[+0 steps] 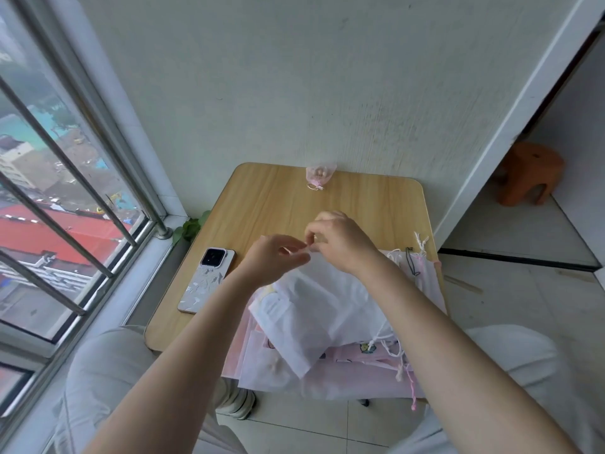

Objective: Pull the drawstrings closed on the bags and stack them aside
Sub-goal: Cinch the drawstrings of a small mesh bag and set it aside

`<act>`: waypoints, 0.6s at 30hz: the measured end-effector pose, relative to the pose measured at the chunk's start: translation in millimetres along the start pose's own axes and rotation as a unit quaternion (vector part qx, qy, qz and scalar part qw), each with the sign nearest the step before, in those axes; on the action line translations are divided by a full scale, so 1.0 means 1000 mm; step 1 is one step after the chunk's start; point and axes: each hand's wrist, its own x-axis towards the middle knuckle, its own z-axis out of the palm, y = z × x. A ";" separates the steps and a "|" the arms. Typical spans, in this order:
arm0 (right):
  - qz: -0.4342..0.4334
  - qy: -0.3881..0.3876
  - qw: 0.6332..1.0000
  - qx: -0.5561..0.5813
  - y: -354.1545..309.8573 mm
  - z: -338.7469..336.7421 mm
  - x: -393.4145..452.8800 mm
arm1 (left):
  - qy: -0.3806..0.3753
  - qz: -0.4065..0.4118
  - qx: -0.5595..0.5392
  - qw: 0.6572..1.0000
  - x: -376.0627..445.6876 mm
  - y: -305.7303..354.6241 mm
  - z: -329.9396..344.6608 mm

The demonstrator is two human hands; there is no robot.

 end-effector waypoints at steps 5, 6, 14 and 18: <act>0.107 0.016 0.982 0.154 -0.010 -0.001 0.002 | 0.105 -0.122 -0.222 0.962 -0.003 0.004 -0.010; 0.137 -0.010 0.979 0.148 -0.007 0.000 0.001 | 0.125 -0.158 -0.271 0.941 -0.005 0.000 -0.011; 0.169 -0.130 0.955 0.206 0.002 0.020 -0.009 | -0.047 -0.260 -0.496 0.827 -0.016 -0.035 -0.009; 0.162 -0.121 0.961 0.190 -0.001 0.023 -0.011 | 0.038 -0.250 -0.500 0.828 -0.011 -0.044 -0.007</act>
